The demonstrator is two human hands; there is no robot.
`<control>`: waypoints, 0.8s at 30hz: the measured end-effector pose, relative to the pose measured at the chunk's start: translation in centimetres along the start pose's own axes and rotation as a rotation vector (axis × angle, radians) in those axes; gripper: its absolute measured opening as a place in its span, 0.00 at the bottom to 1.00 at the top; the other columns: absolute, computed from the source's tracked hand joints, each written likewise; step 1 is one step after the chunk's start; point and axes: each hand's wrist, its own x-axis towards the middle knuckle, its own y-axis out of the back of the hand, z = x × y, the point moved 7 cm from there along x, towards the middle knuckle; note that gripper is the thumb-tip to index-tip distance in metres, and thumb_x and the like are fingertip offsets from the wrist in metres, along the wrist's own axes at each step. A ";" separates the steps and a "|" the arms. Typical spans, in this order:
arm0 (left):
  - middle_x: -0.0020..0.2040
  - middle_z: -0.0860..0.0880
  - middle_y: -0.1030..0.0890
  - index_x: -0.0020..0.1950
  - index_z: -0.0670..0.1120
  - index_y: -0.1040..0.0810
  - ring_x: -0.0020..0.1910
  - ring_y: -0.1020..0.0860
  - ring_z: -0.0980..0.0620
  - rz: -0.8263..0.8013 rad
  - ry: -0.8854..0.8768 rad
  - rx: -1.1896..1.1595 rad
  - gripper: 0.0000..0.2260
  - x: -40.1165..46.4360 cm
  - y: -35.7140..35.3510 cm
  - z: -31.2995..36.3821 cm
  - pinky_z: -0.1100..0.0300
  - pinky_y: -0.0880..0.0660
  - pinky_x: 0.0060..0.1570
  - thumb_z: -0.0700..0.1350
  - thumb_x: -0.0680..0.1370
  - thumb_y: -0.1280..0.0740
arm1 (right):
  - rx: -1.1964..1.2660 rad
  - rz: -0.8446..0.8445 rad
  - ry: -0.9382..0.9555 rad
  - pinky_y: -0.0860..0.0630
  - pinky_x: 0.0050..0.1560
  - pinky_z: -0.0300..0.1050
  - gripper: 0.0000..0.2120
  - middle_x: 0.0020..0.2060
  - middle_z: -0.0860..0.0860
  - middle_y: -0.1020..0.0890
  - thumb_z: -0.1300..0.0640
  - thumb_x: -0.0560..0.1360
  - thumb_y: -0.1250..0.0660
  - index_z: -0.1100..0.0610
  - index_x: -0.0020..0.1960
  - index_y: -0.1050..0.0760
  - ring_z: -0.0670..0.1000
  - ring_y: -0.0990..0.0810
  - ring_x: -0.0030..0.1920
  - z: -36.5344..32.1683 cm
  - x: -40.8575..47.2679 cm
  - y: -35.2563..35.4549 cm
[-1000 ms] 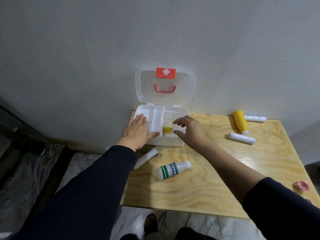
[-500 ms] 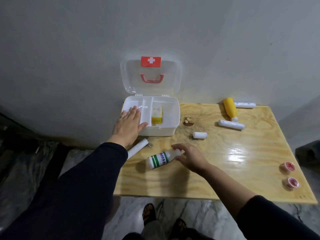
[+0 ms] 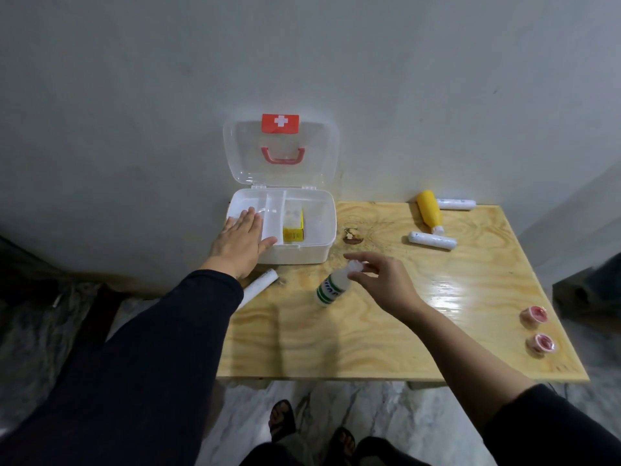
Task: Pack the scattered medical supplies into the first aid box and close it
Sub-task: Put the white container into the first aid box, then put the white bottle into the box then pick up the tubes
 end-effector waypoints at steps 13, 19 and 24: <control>0.80 0.42 0.53 0.79 0.38 0.55 0.79 0.52 0.46 0.027 0.005 0.128 0.32 0.2 0.0 0.0 0.51 0.52 0.76 0.58 0.82 0.58 | 0.061 0.229 0.152 0.19 0.56 0.49 0.16 0.52 0.49 0.16 0.60 0.74 0.31 0.54 0.62 0.22 0.48 0.18 0.50 -10.0 6.8 5.3; 0.80 0.42 0.55 0.79 0.39 0.56 0.79 0.54 0.47 0.013 0.005 0.072 0.31 0.2 -0.2 0.0 0.52 0.56 0.77 0.58 0.82 0.58 | -0.118 0.196 0.145 0.23 0.57 0.43 0.17 0.59 0.53 0.18 0.65 0.76 0.35 0.57 0.64 0.24 0.52 0.20 0.56 -9.8 10.3 0.3; 0.80 0.43 0.55 0.79 0.40 0.55 0.79 0.55 0.48 0.035 -0.005 0.011 0.31 0.0 -0.2 0.0 0.53 0.58 0.77 0.59 0.82 0.56 | -0.237 0.136 0.078 0.25 0.64 0.50 0.17 0.61 0.55 0.20 0.67 0.76 0.37 0.59 0.64 0.25 0.55 0.22 0.61 -7.5 12.0 -2.8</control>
